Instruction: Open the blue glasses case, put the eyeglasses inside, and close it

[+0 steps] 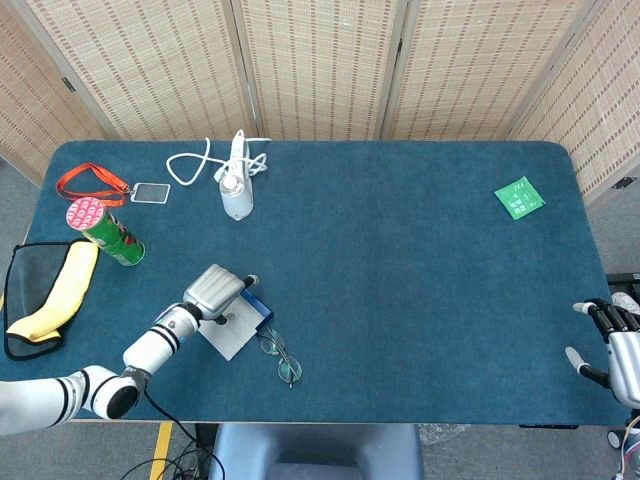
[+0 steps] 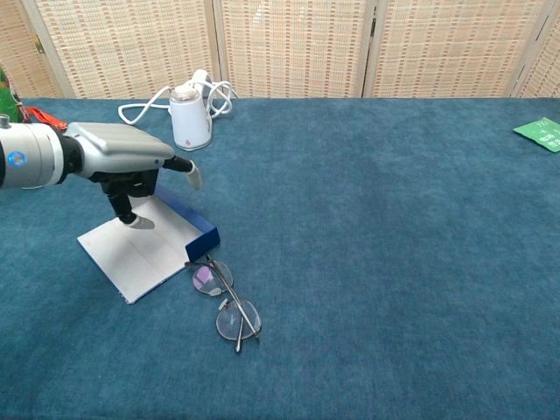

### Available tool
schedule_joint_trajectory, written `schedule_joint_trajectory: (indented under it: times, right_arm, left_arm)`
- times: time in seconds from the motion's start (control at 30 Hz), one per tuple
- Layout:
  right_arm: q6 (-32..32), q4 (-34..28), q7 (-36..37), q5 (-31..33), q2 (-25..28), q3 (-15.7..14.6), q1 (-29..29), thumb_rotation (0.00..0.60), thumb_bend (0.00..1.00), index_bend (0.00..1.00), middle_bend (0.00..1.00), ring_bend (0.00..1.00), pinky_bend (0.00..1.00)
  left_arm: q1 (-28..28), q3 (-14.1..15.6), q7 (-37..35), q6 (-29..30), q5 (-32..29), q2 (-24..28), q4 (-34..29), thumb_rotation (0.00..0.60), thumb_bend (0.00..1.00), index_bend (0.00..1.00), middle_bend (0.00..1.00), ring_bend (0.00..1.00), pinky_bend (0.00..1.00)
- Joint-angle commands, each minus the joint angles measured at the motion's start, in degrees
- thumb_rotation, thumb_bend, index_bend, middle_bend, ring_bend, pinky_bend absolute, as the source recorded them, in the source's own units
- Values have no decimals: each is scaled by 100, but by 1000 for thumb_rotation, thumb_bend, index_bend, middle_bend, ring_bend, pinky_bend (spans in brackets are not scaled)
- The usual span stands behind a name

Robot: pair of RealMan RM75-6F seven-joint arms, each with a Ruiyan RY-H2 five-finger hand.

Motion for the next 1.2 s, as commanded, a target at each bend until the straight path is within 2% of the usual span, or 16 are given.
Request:
schedule_joint_trajectory:
  times: [0.03,0.2,0.37,0.53,0.77,0.87,1.0,1.2]
  right_arm:
    - [-2,-9,-10,2,3,-1,-2,600,213,273,267,321,302]
    - [-18,-16,-31,30,12,3,-5,600,213,273,267,321,302]
    - [-51,-8,-32,60,14,7,1,600,214,273,267,321,301]
    - [-43,7,-19,100,24,12,-22,600,213,273,267,321,302]
    - [-56,36,14,123,18,17,-28,600,214,273,267,323,302]
    - [-51,35,15,113,23,21,-26,600,213,273,267,323,302]
    - [-55,23,8,91,20,20,-15,600,213,273,267,324,301]
    - [-60,0,-10,46,2,15,6,600,214,273,268,325,302]
  left_arm:
    - [26,-78,-95,-156,156,-340,416,600,285,237,968,891,965]
    - [-26,-224,-138,-334,175,-677,833,600,284,247,967,891,965]
    - [-87,-480,-105,-395,-82,-1054,1390,600,285,273,968,899,966]
    - [-112,-737,136,-303,-583,-1417,2011,600,284,332,979,914,967]
    - [-61,-1154,488,2,-1594,-1745,2408,600,284,379,987,922,969]
    - [-37,-1161,701,-42,-1842,-1667,2365,600,283,373,988,922,970]
    - [-31,-1106,998,-240,-2259,-1286,1979,600,284,329,988,922,970]
    - [-142,-781,1673,-241,-2892,-730,1361,600,284,313,988,922,969]
